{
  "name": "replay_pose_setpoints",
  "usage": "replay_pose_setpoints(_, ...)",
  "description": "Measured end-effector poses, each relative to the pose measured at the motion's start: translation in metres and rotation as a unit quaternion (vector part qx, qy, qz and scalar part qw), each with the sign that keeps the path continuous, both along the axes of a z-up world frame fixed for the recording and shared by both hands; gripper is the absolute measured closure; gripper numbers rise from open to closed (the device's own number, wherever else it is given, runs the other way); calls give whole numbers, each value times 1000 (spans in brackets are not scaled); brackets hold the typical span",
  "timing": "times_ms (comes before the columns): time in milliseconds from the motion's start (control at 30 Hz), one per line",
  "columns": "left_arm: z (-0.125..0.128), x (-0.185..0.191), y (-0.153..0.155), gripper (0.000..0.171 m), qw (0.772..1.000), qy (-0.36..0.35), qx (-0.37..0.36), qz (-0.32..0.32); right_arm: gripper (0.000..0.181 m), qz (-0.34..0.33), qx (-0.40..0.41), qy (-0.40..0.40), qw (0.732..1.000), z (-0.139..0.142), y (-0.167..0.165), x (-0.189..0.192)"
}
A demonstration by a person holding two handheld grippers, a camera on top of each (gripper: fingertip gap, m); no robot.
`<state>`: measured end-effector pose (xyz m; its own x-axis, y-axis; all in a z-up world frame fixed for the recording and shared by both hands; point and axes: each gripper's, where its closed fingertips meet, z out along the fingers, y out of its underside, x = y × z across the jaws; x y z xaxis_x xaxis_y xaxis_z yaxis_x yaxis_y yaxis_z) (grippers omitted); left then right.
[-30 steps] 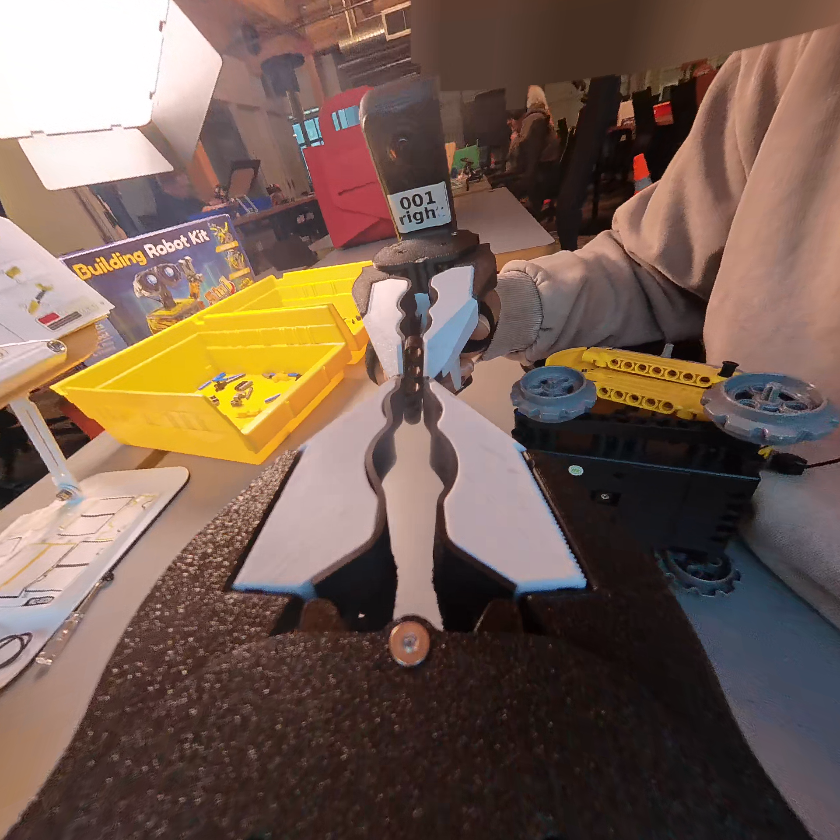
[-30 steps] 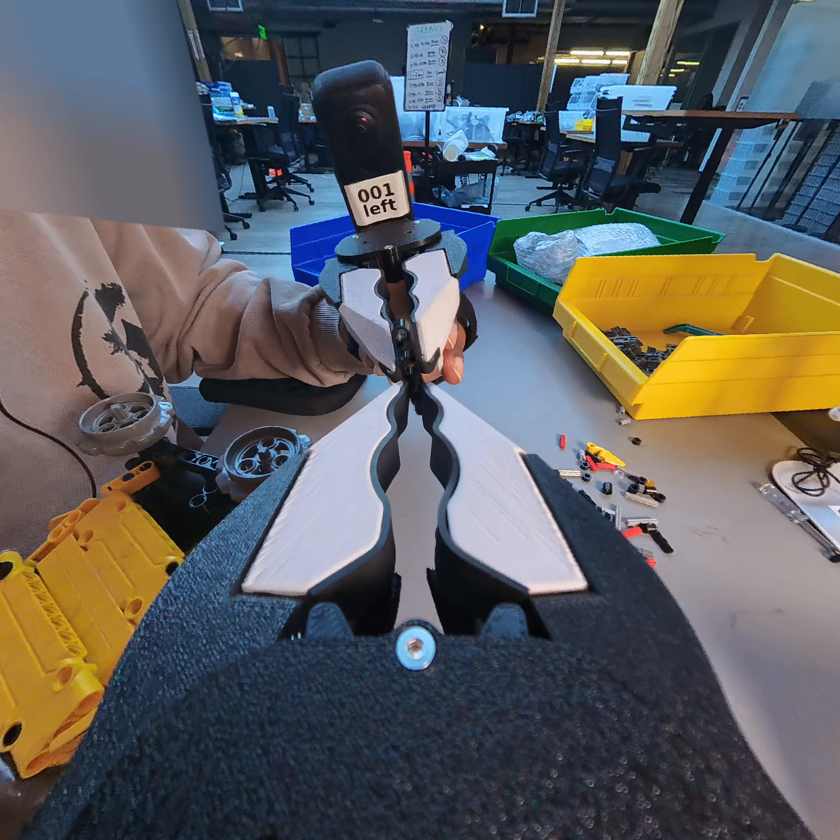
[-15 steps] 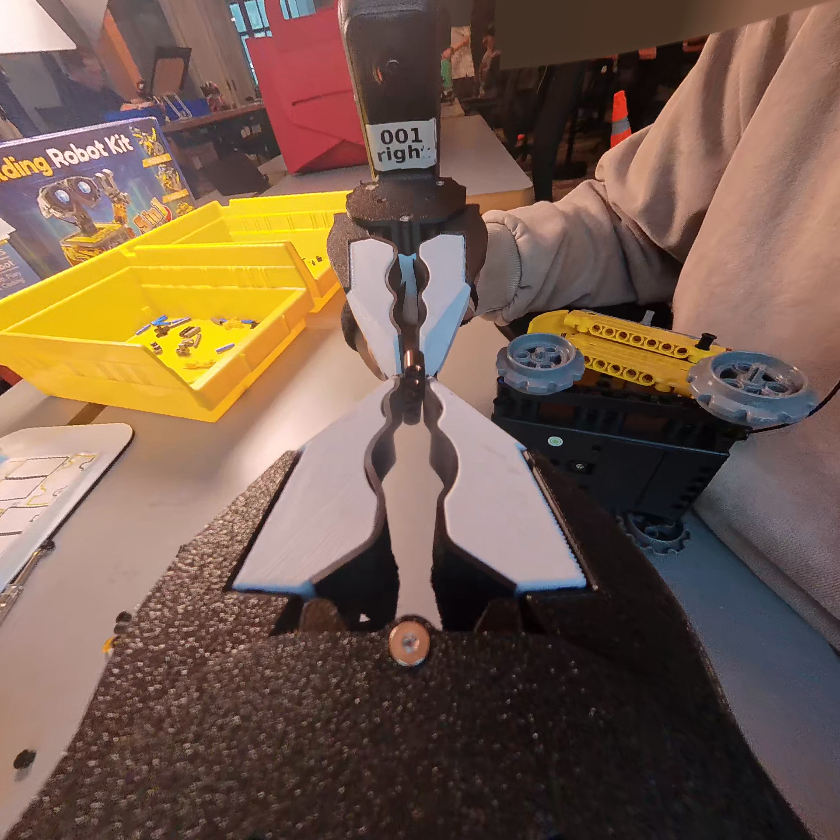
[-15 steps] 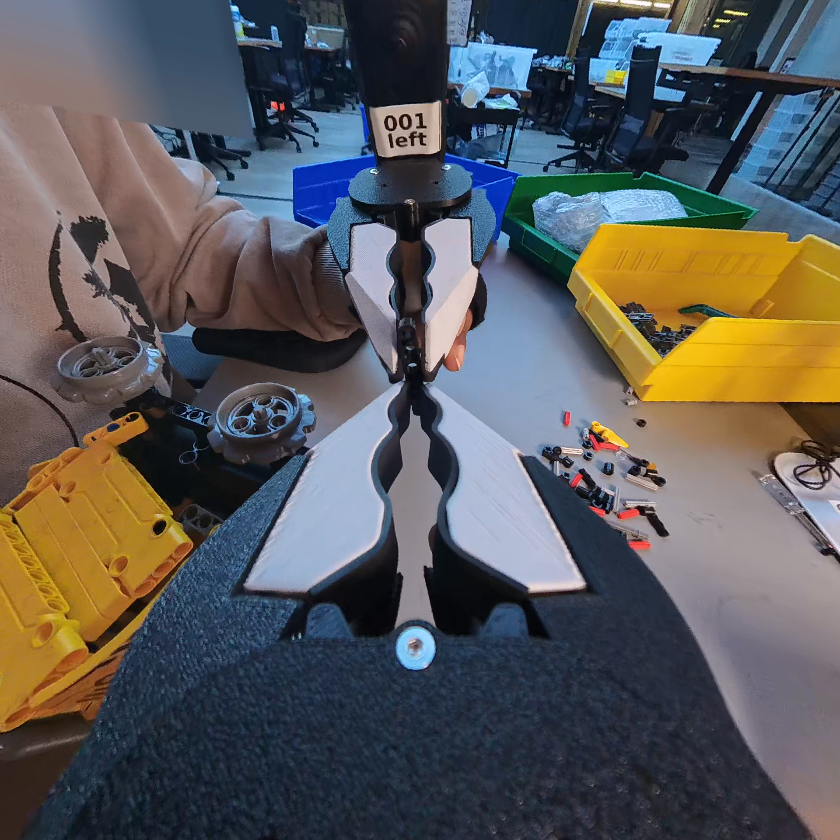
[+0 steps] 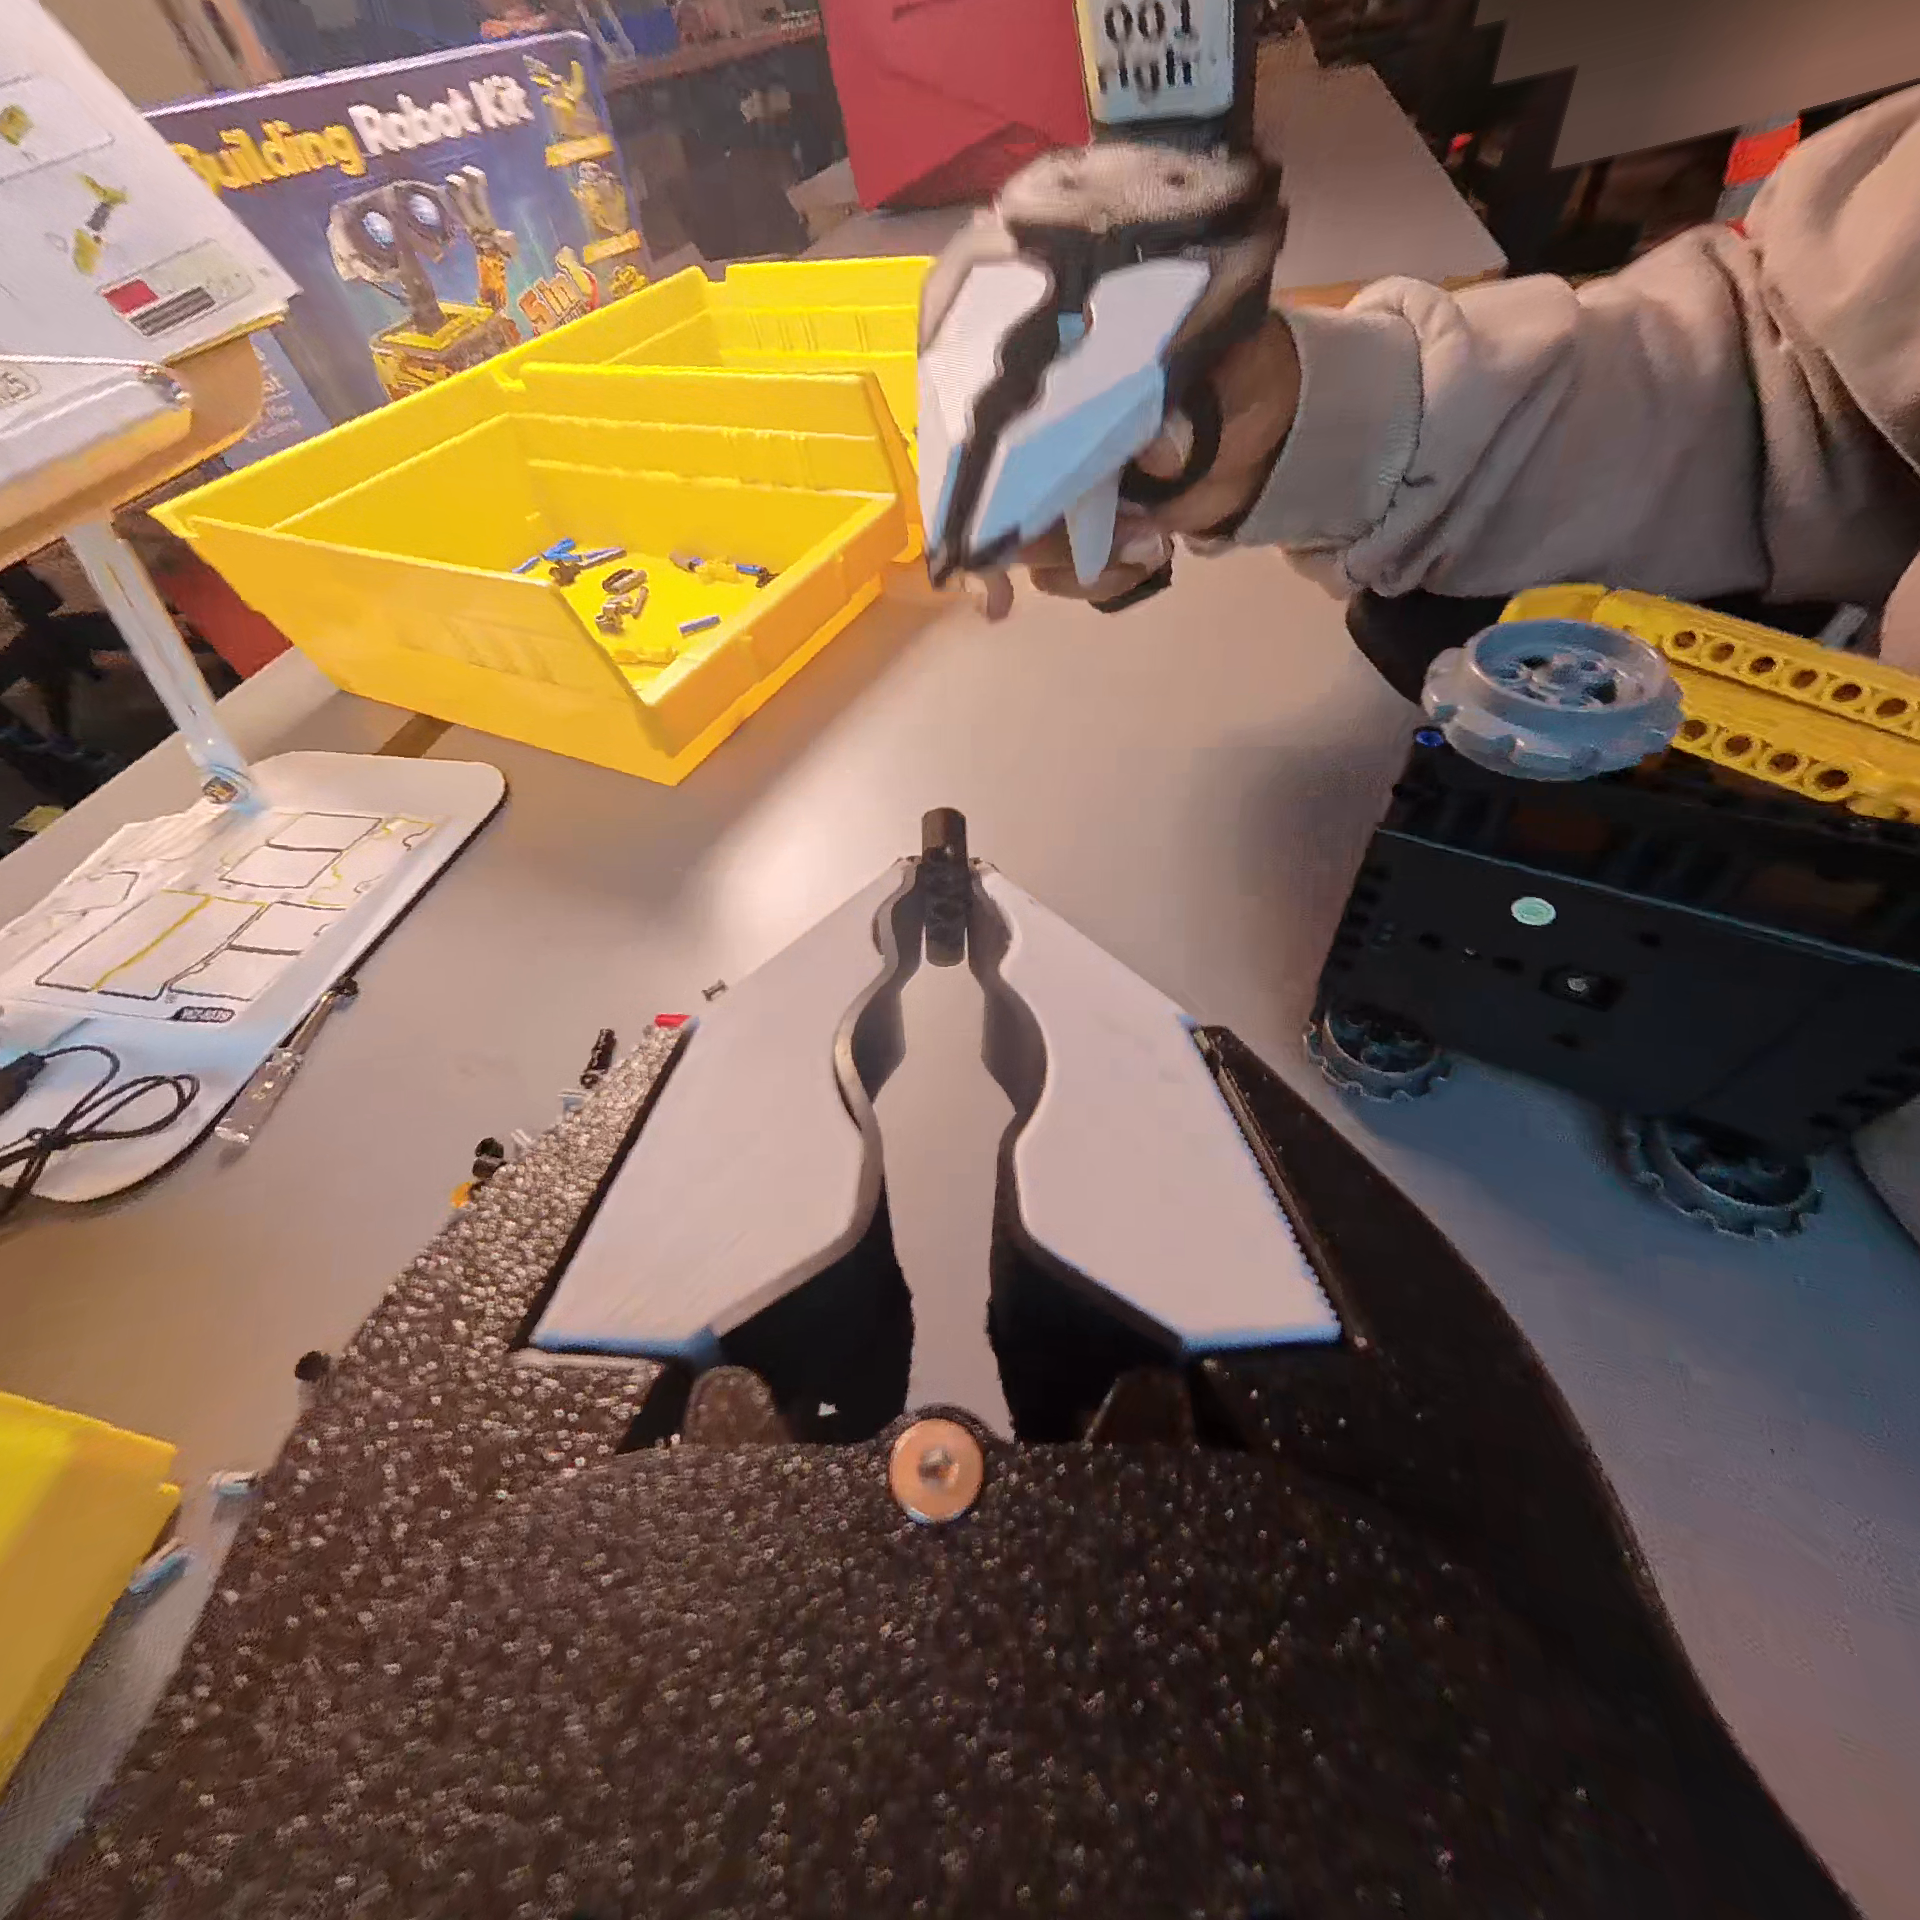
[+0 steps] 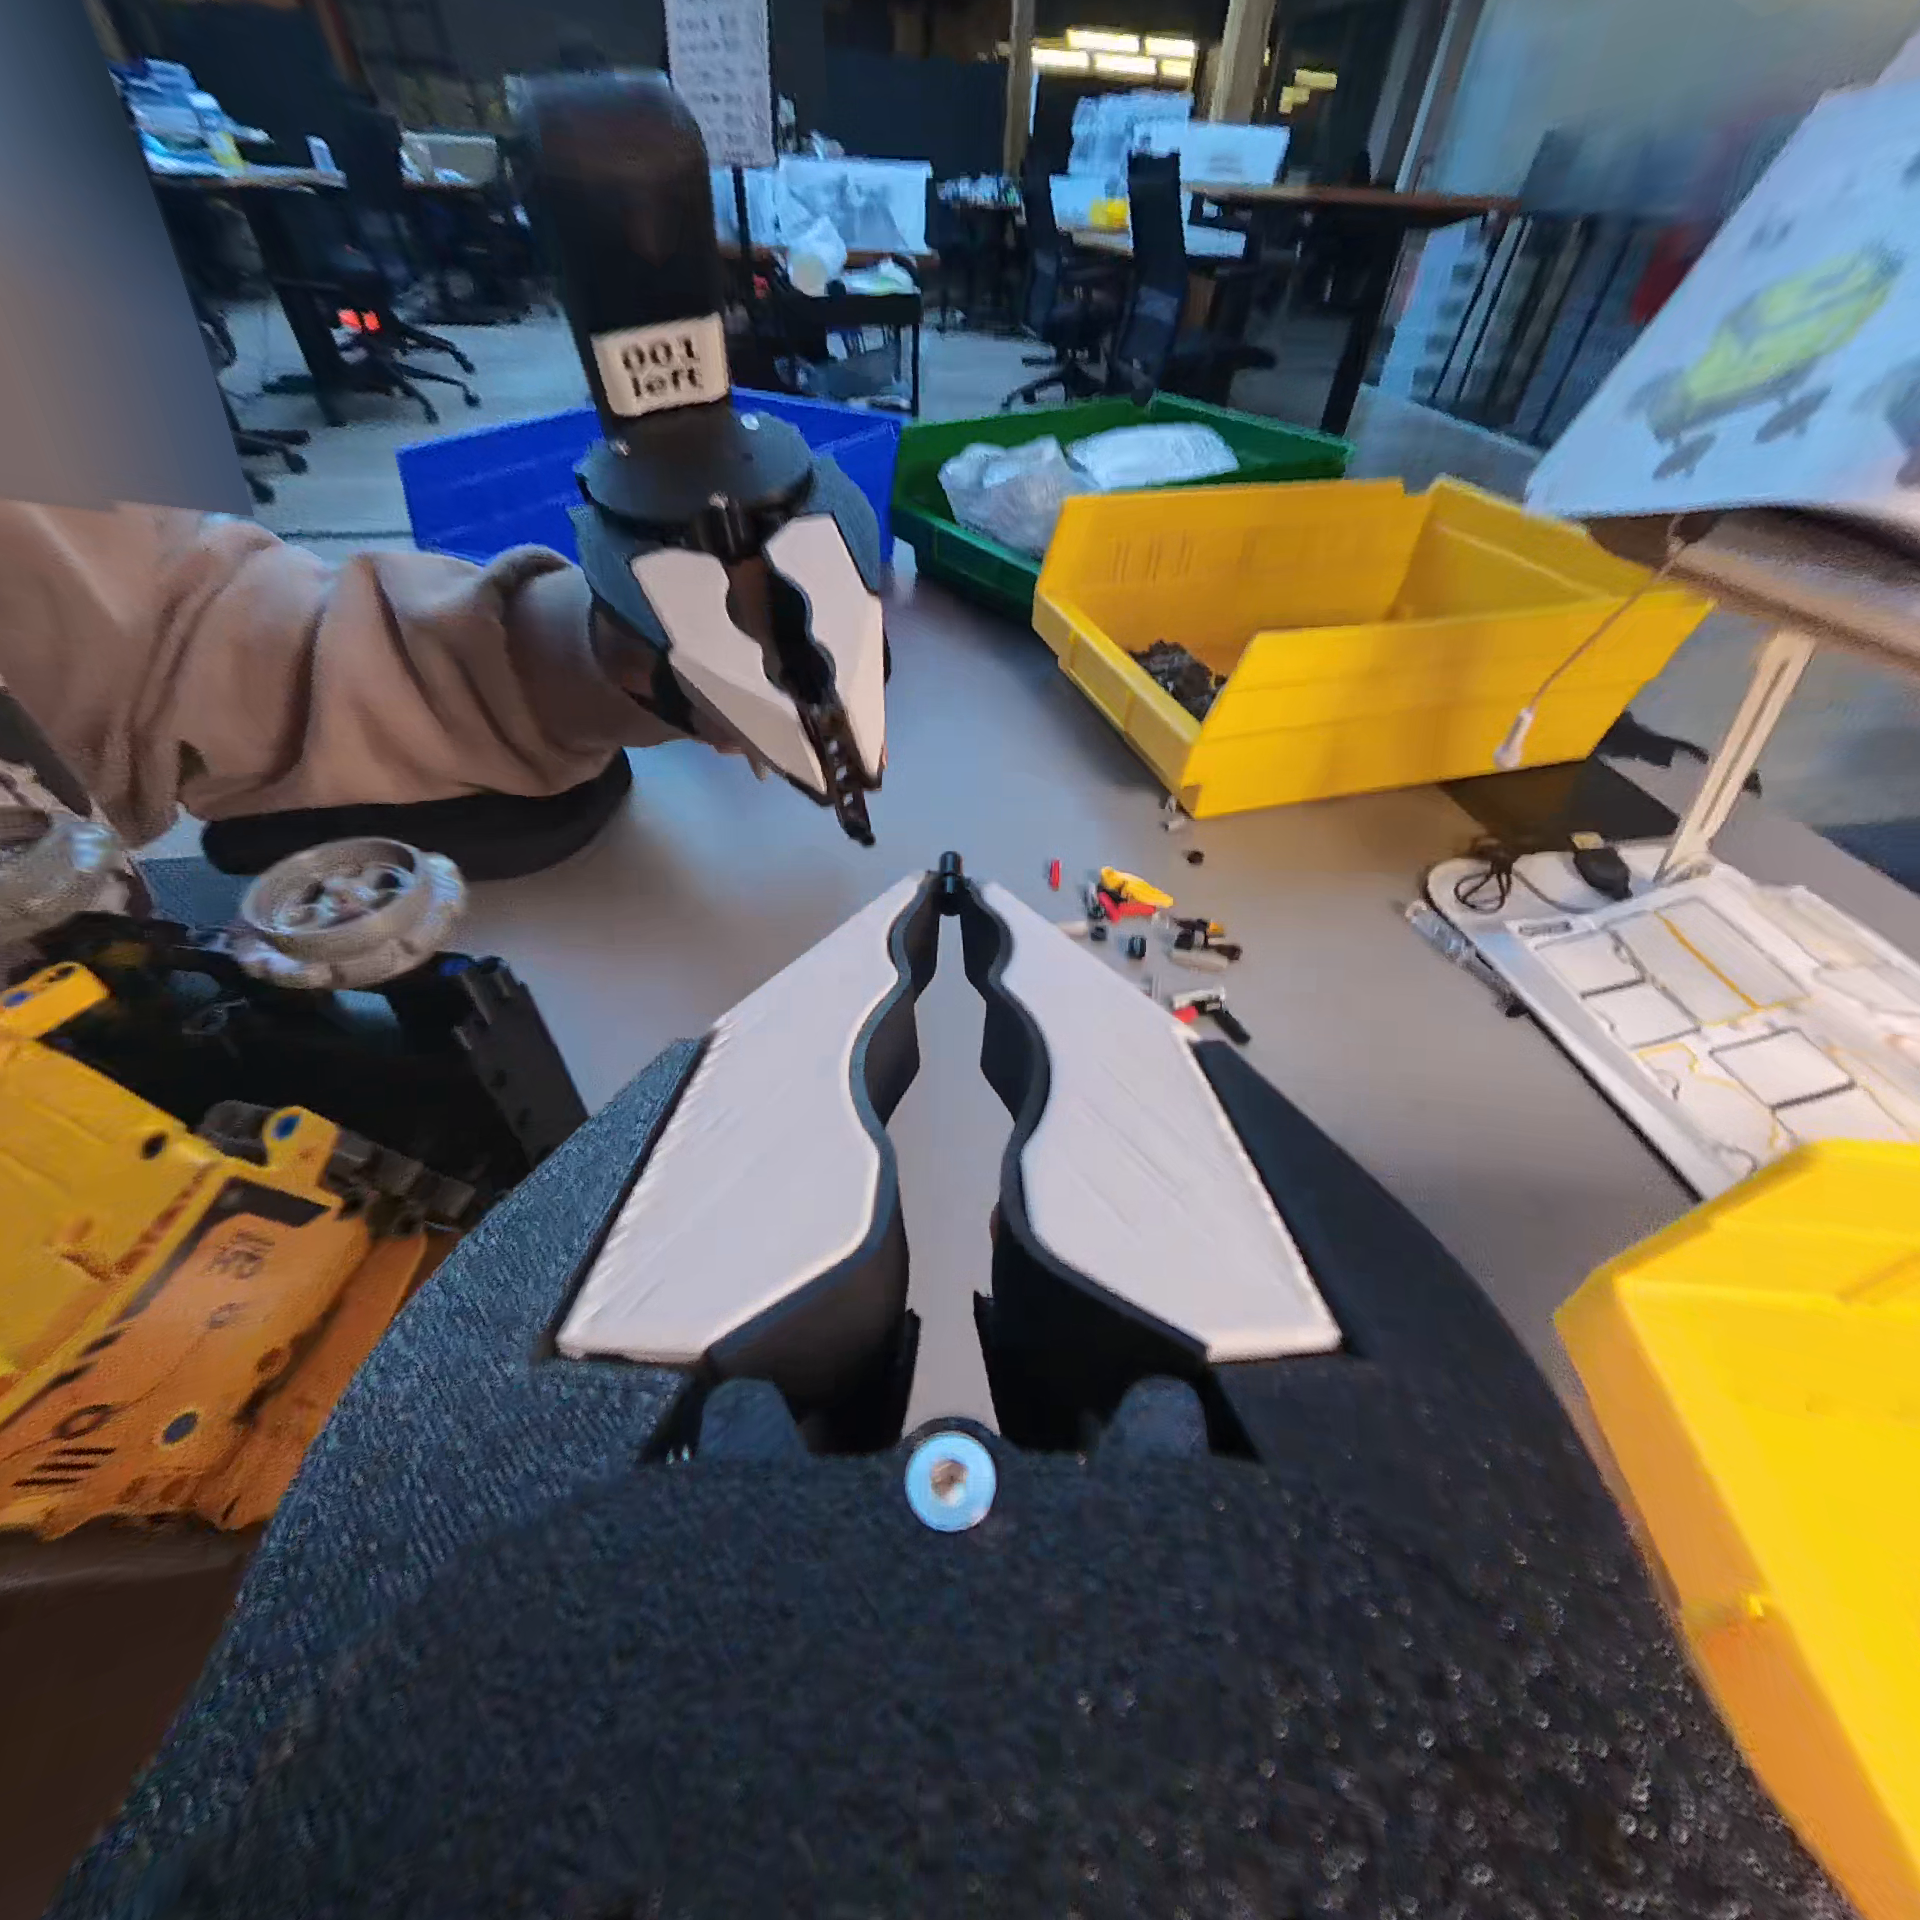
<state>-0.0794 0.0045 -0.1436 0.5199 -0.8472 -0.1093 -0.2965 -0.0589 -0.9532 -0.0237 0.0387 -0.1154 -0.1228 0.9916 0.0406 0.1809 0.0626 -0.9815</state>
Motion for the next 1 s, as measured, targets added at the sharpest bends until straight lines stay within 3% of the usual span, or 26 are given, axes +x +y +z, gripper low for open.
replay_pose_setpoints(233,9,-12,8,164,994,-105,-29,18,179,-71,61,-138,986,-82,48,-60)
replay_pose_setpoints(433,0,-11,8,164,993,-105,-40,17,171,-73,101,-213,969,-122,62,-94)
replay_pose_setpoints(500,-2,-10,7,164,994,-103,-42,14,164,-69,99,-206,971,-121,60,-94)
replay_pose_setpoints(567,-1,-8,6,164,994,-104,-40,10,161,-42,88,-162,982,-102,49,-91)
replay_pose_setpoints(733,8,0,-3,164,992,-118,-28,-19,153,117,12,-67,991,-42,-16,-61)
replay_pose_setpoints(867,6,8,-8,164,993,-111,-23,-37,162,158,10,-56,986,-36,-46,-59)
replay_pose_setpoints(1000,3,12,-11,164,993,-104,-24,-45,175,165,17,-68,984,-42,-48,-61)
